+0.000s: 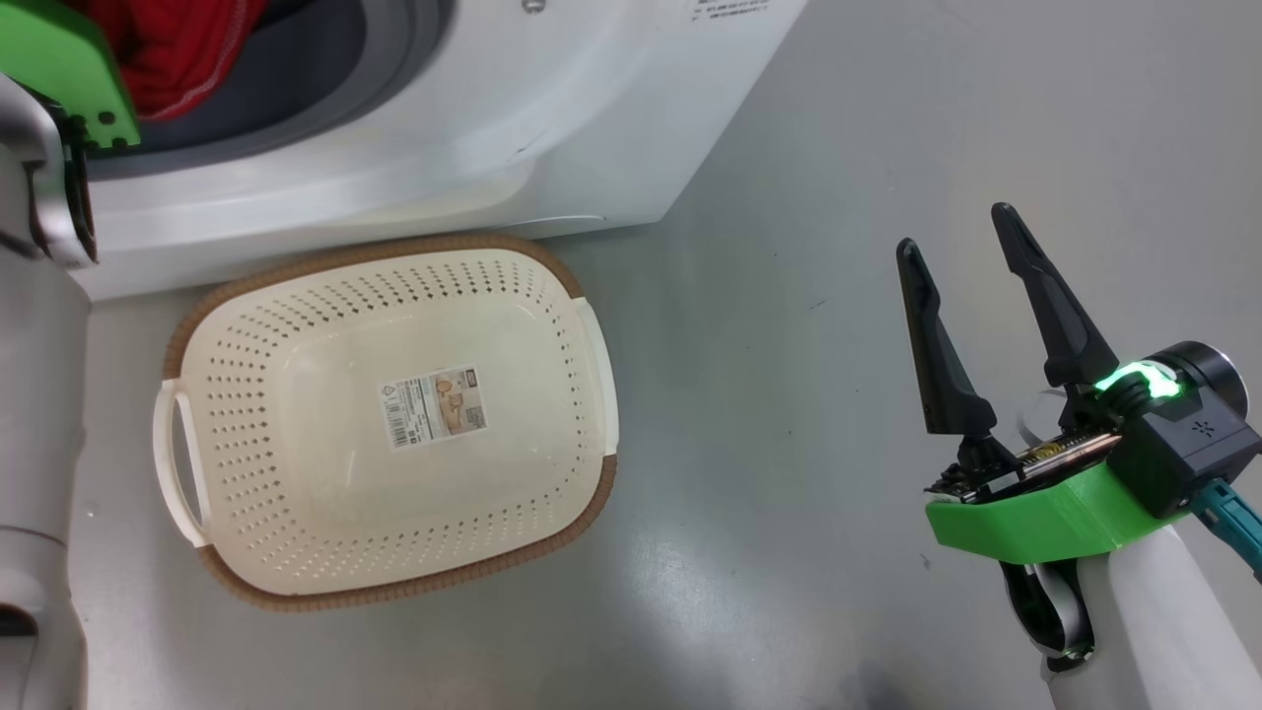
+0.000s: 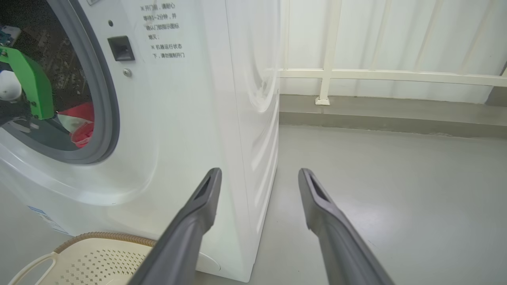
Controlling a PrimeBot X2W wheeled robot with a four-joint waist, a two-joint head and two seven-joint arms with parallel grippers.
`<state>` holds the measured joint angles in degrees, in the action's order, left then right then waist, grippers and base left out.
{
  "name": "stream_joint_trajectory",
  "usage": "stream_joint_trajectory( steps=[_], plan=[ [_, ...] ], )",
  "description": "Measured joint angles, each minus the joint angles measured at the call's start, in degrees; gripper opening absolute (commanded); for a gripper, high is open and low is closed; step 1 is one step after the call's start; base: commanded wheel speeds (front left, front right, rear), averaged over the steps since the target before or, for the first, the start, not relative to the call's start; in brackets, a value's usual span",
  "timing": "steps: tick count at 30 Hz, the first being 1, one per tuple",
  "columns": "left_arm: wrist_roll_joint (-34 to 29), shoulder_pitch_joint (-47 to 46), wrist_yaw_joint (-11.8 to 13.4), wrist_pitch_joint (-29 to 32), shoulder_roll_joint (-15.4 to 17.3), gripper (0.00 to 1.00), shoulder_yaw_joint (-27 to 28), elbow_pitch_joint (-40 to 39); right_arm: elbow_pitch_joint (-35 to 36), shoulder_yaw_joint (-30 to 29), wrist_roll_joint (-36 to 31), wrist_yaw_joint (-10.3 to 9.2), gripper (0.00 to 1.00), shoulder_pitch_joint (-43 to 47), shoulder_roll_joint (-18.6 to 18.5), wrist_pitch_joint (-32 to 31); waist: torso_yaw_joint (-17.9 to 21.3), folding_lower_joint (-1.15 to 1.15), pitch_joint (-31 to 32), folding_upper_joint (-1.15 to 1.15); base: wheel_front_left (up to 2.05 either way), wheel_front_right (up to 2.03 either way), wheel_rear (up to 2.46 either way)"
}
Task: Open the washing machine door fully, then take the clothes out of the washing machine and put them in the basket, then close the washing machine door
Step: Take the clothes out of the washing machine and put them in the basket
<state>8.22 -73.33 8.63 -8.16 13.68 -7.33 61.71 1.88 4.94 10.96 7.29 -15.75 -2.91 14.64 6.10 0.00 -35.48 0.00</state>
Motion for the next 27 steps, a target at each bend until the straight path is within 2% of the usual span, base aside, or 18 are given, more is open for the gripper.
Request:
stream_joint_trajectory(
  steps=[5,11,16,21,22,23,24,27],
  plan=[
    [-2.5,-1.7,1.0,5.2,0.4,1.0,-3.0,3.7,0.0,0.1,0.3,0.0,1.0,0.0,0.0,0.0,0.3,0.0,-0.2,0.0,0.0,0.0,0.0],
    [-4.8,-3.4,3.0,8.5,2.2,1.0,-5.2,5.8,0.0,0.9,1.1,0.0,1.0,-0.4,0.0,0.0,0.7,0.0,-0.6,0.0,0.0,0.0,0.0],
    [-4.1,-3.5,2.1,12.2,2.2,1.0,-5.2,8.1,0.0,1.1,1.7,0.0,1.0,-1.1,0.0,0.0,1.0,0.0,-0.9,0.0,0.0,0.0,0.0],
    [-4.0,-3.7,1.9,13.1,2.4,1.0,-5.4,8.6,0.0,1.1,1.7,0.0,1.0,-1.1,0.0,0.0,1.3,0.0,-1.2,0.0,0.0,0.0,0.0],
    [-3.9,-3.8,1.9,13.2,2.5,0.89,-5.4,8.7,-0.1,1.1,1.7,0.0,1.0,-1.1,0.0,0.0,1.3,0.0,-1.2,0.0,0.0,0.0,0.0],
    [-3.9,-3.9,1.8,13.2,2.6,0.23,-5.6,8.7,-0.1,1.1,1.9,0.0,1.0,-1.1,0.0,0.0,1.3,0.0,-1.3,0.0,0.0,0.0,0.0],
    [-3.8,-4.0,1.8,13.2,2.6,0.0,-5.7,8.8,-0.1,1.1,2.1,0.0,1.0,-1.2,0.0,0.0,1.3,0.0,-1.3,0.0,0.0,0.0,0.0],
    [-3.6,-4.1,1.3,13.0,2.6,0.0,-5.9,8.7,-0.2,1.1,2.2,0.0,1.0,-1.2,0.0,0.0,1.3,0.0,-1.3,0.0,0.0,0.0,0.0]
  ],
)
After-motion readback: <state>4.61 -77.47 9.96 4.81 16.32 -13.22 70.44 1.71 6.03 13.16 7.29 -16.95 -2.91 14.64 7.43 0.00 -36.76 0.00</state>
